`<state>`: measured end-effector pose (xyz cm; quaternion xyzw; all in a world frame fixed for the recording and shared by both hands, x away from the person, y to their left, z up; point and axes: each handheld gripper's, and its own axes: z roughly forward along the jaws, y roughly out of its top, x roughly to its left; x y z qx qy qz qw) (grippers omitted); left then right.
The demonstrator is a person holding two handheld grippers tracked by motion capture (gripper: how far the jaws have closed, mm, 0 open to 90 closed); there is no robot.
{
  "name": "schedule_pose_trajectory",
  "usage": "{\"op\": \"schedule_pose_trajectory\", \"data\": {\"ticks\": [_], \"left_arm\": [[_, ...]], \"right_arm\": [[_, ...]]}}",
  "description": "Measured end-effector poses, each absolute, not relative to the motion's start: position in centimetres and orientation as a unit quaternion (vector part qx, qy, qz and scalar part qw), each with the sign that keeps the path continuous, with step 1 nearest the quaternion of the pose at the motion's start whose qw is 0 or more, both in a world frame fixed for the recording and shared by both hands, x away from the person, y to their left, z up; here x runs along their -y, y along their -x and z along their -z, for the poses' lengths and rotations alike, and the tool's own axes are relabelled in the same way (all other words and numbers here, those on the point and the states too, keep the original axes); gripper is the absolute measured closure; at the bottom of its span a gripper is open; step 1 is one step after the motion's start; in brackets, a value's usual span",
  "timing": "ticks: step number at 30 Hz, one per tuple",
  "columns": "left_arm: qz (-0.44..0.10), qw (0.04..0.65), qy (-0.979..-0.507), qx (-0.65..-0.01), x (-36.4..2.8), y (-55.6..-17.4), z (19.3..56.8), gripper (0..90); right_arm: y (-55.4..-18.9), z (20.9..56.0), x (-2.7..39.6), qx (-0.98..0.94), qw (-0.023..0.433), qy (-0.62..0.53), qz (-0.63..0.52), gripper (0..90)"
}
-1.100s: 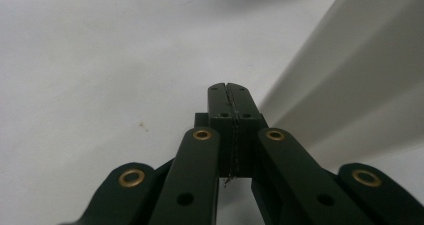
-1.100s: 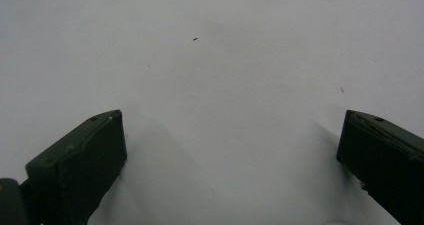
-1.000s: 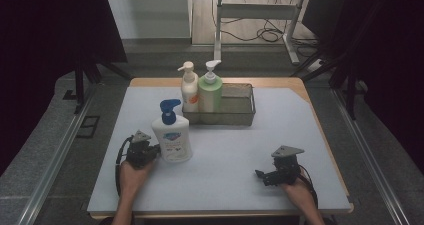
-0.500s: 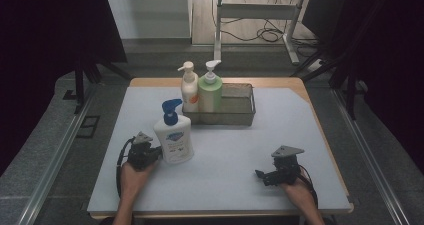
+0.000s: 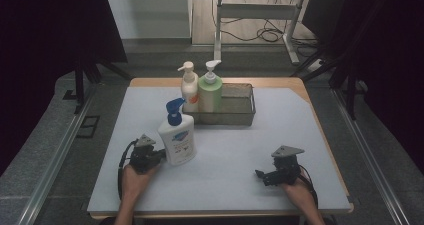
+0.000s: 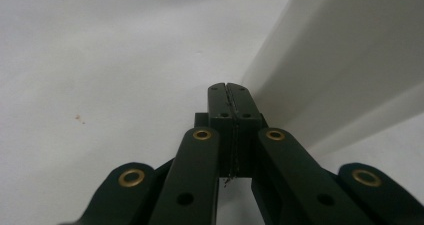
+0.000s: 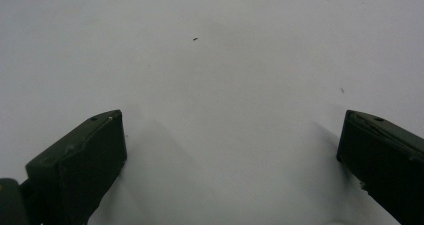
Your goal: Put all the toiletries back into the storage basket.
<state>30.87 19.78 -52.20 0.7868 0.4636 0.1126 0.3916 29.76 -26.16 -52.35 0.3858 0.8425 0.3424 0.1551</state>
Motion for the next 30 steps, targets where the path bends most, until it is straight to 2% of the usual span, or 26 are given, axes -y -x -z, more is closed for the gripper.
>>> {"op": "schedule_pose_trajectory", "data": {"ticks": [30], "left_arm": [[-0.104,0.377,-0.819,-0.420,-16.1,-28.4,52.0,89.2]], "right_arm": [[-29.7,52.3,26.2,-0.842,0.155,-0.387,-0.342,0.0]]}}
